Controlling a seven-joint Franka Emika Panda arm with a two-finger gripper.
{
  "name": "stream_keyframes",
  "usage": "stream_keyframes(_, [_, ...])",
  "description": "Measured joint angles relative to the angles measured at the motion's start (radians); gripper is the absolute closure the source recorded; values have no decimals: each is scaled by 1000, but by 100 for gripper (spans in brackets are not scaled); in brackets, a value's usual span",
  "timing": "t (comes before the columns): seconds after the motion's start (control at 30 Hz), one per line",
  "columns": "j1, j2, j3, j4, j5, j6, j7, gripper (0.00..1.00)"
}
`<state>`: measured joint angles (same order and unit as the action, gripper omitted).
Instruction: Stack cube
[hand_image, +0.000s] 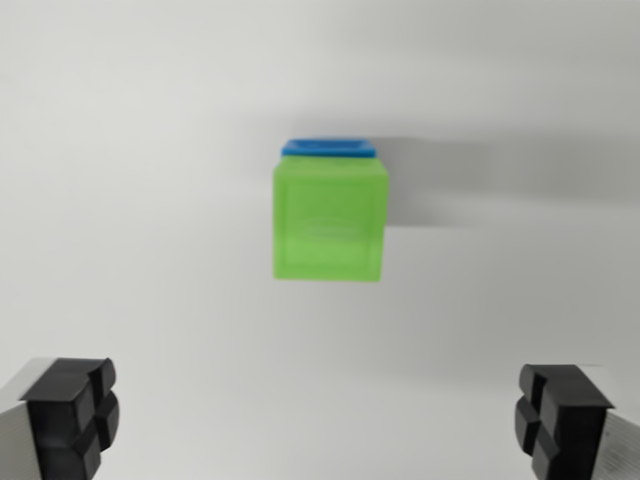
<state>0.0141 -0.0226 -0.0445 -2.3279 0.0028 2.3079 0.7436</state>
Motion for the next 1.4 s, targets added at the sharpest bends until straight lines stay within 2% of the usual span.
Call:
stream_keyframes(0.37, [0, -65, 0, 55, -2, -120, 2, 0])
stream_keyframes(0.8, [0, -110, 0, 120, -4, -230, 3, 0])
stream_keyframes(1.4, [0, -132, 0, 174, -5, -306, 3, 0])
